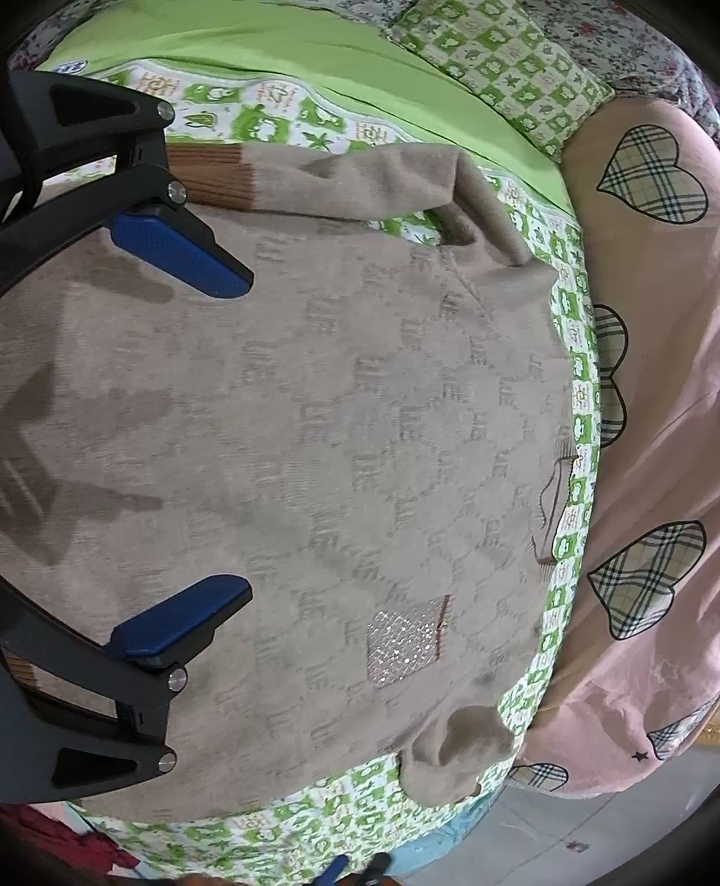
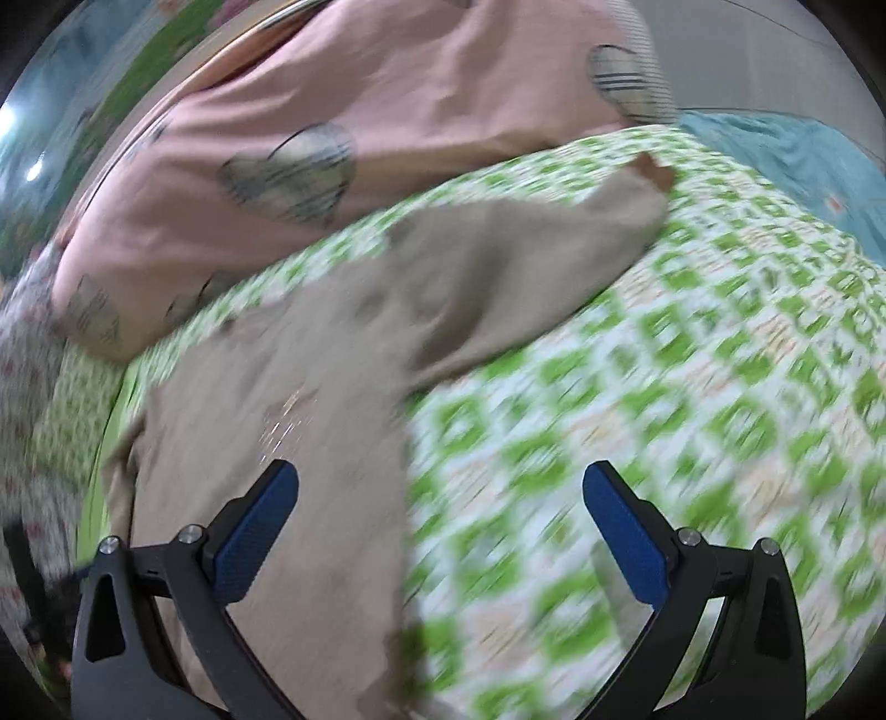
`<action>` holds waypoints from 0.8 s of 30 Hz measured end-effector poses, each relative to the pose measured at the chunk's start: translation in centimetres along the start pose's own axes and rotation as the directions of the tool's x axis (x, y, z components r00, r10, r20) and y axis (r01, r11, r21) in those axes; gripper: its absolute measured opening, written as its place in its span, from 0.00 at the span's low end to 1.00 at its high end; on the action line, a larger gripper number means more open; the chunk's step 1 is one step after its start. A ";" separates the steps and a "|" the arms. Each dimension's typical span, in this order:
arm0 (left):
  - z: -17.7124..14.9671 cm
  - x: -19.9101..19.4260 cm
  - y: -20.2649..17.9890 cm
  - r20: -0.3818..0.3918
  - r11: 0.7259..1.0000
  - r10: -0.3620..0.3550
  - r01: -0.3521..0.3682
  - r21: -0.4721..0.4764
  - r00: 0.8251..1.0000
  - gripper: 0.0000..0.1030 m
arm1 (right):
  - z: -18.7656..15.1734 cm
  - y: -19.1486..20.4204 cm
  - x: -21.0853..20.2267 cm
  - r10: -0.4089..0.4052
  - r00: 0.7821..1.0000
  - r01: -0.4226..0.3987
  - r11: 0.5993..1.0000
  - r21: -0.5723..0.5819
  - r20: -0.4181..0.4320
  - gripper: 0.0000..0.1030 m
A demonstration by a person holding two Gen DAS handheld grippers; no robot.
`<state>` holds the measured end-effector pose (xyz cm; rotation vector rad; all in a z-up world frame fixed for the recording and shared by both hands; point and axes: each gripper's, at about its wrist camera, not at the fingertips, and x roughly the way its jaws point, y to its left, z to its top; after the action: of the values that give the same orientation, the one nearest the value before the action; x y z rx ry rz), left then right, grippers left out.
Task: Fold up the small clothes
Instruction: 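Grasp the brown sleeve cuff with the right gripper and lift it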
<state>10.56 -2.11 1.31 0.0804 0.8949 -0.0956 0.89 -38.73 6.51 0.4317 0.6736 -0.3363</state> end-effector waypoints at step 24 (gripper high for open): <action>3.7 6.8 0.2 -0.103 0.999 0.030 -0.032 -0.019 0.994 0.97 | 17.3 -17.0 11.5 -0.080 0.989 0.037 0.950 0.310 0.128 0.09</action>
<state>17.71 -2.70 -1.70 0.0809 0.9973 -0.0539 11.06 -63.63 6.36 0.6798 0.4988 -0.5269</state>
